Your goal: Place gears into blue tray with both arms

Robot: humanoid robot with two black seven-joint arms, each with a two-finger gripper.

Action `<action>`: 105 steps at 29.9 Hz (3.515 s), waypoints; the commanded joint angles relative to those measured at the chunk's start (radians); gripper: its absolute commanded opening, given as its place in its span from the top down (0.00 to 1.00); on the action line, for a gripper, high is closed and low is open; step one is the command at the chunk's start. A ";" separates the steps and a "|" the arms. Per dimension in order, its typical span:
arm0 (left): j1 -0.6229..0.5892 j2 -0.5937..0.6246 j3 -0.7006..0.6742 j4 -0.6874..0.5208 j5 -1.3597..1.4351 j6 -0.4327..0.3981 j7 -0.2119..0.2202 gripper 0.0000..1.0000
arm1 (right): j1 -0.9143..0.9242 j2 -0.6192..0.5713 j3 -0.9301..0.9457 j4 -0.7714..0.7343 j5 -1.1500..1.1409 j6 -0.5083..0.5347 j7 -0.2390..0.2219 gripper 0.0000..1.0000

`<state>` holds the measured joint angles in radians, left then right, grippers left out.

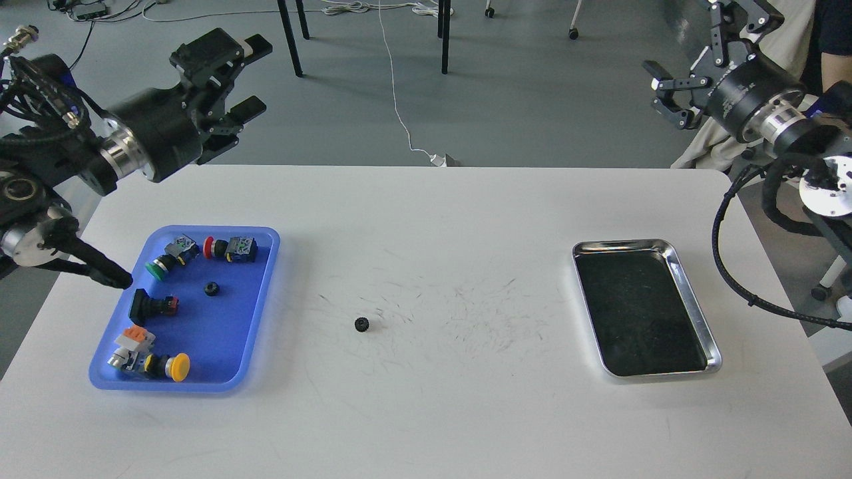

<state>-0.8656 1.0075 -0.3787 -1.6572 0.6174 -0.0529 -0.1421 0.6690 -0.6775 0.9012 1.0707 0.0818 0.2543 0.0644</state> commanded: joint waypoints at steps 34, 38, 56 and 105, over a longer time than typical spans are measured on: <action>0.387 -0.446 0.072 0.309 1.564 0.088 -0.001 0.10 | -0.462 0.079 0.216 0.043 0.157 0.234 0.018 0.04; 0.389 -0.461 0.072 0.349 1.564 0.090 -0.002 0.16 | -0.460 0.079 0.216 0.043 0.157 0.234 0.018 0.04; 0.395 -0.491 0.073 0.410 1.564 0.091 -0.010 0.85 | -0.460 0.072 0.222 0.046 0.157 0.234 0.018 0.04; 0.530 -0.087 -0.014 0.412 1.184 0.263 -0.074 0.06 | -0.467 0.049 0.223 0.086 0.156 0.234 0.020 0.04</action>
<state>-0.3274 0.9160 -0.3853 -1.2455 1.8373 0.2101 -0.2164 0.2010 -0.6289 1.1214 1.1569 0.2380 0.4888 0.0843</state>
